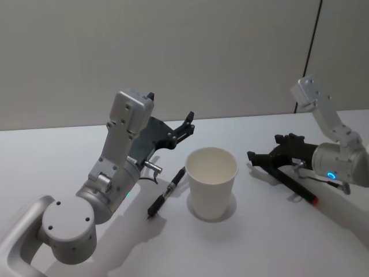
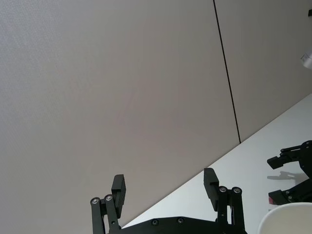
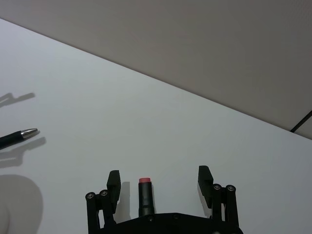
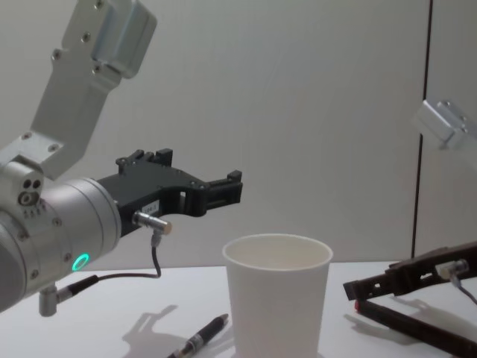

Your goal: Place the pen into the pen holder.

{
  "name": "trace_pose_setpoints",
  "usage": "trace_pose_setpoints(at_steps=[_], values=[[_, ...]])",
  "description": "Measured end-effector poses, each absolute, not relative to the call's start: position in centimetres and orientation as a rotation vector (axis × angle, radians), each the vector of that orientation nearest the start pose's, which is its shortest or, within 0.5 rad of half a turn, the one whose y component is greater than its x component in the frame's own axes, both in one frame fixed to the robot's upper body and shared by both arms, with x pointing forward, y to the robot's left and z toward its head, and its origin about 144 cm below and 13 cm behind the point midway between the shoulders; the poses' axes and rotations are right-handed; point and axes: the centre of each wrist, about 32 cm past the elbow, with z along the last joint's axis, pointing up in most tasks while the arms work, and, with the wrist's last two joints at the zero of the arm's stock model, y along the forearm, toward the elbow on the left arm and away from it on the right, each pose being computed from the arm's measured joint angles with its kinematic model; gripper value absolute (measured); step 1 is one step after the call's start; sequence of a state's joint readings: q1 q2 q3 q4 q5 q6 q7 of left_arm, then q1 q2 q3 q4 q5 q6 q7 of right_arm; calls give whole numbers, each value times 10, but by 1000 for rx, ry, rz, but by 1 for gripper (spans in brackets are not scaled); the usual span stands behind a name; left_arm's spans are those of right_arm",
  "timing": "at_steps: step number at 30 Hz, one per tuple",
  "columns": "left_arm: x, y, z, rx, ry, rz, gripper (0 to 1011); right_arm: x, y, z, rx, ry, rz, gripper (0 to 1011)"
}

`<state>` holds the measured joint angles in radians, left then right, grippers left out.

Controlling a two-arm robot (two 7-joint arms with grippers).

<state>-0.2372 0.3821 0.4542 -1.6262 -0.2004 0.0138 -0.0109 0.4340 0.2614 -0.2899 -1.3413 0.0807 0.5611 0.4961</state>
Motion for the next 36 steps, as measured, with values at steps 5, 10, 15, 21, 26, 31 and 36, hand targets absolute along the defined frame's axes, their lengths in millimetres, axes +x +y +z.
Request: trace_pose_setpoints(at_steps=[5, 10, 15, 21, 26, 31, 36], values=[[492, 198, 1204, 61, -268, 1124, 1001, 568, -239, 1215, -485, 206, -914, 1002], [492, 198, 1204, 61, -268, 1124, 1001, 568, -240, 1213, -488, 215, -891, 1001], [492, 198, 1204, 61, -268, 1124, 1001, 568, -240, 1210, -496, 223, -870, 1001], [492, 198, 1204, 61, -268, 1124, 1001, 567, -241, 1207, -506, 228, -853, 1001], [492, 198, 1204, 61, -268, 1124, 1001, 567, -242, 1206, -509, 230, -846, 1001], [492, 198, 1204, 61, -268, 1124, 1001, 567, -242, 1204, -511, 231, -840, 989], [492, 198, 1204, 61, -268, 1124, 1001, 567, -243, 1204, -512, 231, -836, 896]])
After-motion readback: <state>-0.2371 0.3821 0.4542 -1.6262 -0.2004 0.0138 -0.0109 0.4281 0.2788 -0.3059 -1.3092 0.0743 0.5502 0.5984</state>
